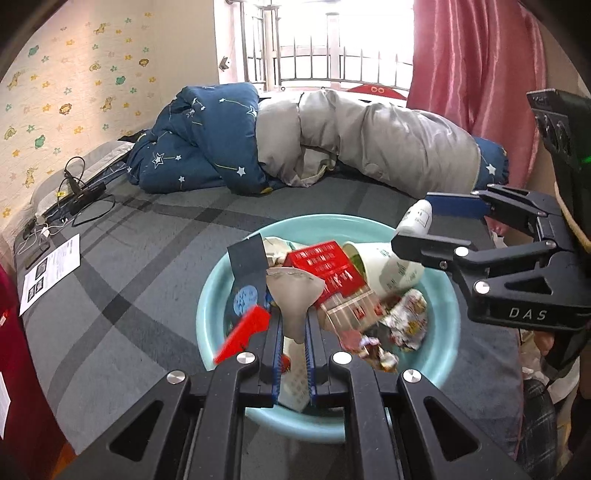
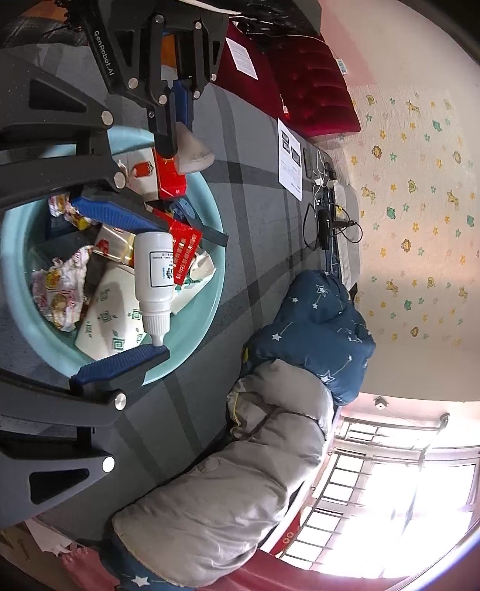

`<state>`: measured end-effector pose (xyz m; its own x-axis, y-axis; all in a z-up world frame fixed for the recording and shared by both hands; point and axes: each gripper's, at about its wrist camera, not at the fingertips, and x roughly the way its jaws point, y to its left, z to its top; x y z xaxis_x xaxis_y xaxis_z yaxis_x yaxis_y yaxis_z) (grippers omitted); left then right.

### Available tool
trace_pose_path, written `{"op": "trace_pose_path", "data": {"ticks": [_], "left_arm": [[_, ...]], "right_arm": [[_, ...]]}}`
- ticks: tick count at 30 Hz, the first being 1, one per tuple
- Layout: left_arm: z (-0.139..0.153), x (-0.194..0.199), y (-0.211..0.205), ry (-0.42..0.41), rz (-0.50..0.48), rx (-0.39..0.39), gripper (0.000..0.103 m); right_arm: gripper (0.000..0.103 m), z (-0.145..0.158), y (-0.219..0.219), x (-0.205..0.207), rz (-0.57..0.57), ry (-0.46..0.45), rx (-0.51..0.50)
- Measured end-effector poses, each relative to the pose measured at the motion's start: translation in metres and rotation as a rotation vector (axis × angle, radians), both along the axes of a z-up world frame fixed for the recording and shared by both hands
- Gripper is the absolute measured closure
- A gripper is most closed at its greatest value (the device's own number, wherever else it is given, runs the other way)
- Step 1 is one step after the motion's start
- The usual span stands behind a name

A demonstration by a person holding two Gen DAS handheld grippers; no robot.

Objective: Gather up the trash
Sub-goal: 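Open left tool to drop the tan pad while right tool drops the white bottle into the basin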

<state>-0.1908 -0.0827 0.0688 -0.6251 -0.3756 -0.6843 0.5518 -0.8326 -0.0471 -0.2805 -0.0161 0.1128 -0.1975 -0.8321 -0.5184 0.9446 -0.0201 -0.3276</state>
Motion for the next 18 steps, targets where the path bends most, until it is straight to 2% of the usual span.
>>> {"op": "trace_pose_path", "data": {"ticks": [18], "left_arm": [[-0.016,-0.035,-0.051,-0.002,0.022,0.033,0.092]], "right_arm": [[0.039,-0.011,-0.066,-0.036,-0.052,-0.055,0.037]]}}
